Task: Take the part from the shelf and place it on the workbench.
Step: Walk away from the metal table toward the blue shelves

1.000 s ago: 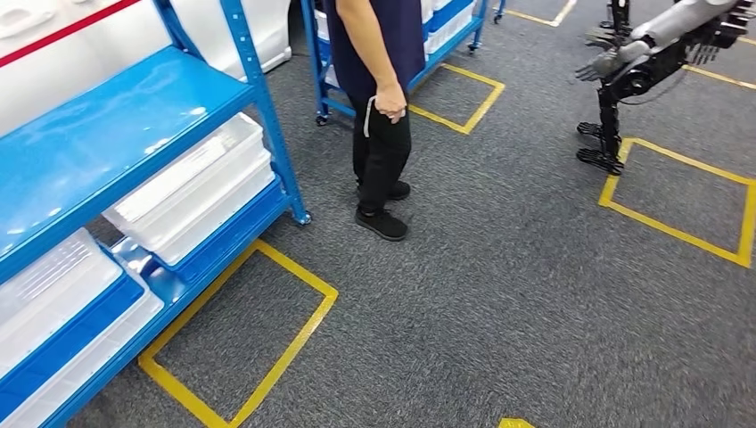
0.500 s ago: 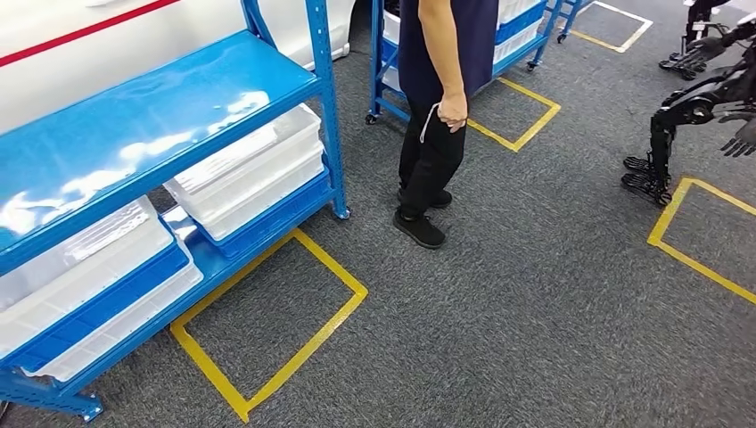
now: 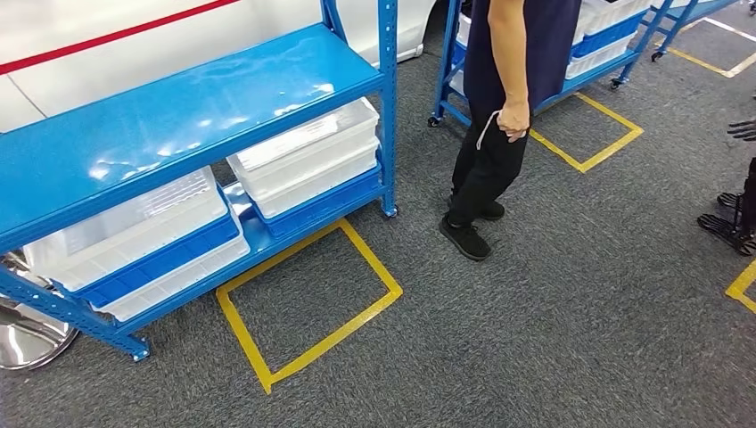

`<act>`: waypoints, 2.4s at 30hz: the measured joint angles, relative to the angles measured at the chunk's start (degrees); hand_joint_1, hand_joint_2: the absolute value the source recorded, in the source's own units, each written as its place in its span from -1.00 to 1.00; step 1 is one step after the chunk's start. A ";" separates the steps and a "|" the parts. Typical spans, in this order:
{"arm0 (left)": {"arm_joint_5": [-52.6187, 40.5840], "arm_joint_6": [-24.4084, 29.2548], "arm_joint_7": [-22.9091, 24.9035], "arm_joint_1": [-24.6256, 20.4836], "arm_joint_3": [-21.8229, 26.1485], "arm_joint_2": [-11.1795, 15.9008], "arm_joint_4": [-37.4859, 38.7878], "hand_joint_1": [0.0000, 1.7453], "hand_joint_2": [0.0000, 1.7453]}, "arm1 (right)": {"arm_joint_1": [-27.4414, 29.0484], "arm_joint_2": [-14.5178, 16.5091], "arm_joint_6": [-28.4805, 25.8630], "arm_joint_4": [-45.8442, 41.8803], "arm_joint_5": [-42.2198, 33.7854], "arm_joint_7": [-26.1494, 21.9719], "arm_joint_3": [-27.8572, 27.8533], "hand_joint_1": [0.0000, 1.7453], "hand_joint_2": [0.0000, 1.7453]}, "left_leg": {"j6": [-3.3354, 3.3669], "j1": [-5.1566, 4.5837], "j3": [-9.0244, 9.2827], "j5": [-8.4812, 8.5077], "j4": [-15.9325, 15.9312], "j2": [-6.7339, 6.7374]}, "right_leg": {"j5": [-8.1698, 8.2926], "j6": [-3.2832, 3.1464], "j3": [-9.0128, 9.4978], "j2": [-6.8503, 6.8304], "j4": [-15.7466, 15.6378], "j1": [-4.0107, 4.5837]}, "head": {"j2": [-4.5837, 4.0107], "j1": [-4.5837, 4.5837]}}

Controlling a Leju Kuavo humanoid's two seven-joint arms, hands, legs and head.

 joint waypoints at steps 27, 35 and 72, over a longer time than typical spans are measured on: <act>0.60 0.07 -0.04 0.01 0.57 -0.05 0.00 -1.00 -1.00 | 0.03 0.10 -0.10 0.00 0.39 -0.10 -0.33 -1.00 -1.00 | 0.01 0.13 -1.69 -2.17 1.79 -1.03 | -0.32 0.38 -0.42 2.28 0.97 -0.70 | -0.01 0.00; 1.29 -0.37 -0.85 0.31 0.83 0.07 -0.03 -1.00 -1.00 | -0.15 0.14 -3.18 -0.02 0.14 -0.44 -0.90 -1.00 -1.00 | 2.08 -0.85 6.25 3.26 -11.38 1.14 | -0.58 1.10 -0.25 -1.25 1.08 0.06 | 0.01 0.02; 1.25 -2.62 -1.20 0.60 0.91 1.10 -0.06 -1.00 -1.00 | 0.07 -0.50 -3.78 -0.02 2.08 -0.75 -1.91 -1.00 -1.00 | 4.59 -0.91 7.39 4.00 -13.28 -0.50 | -5.53 3.00 -1.70 3.72 13.49 -0.70 | 0.01 -0.02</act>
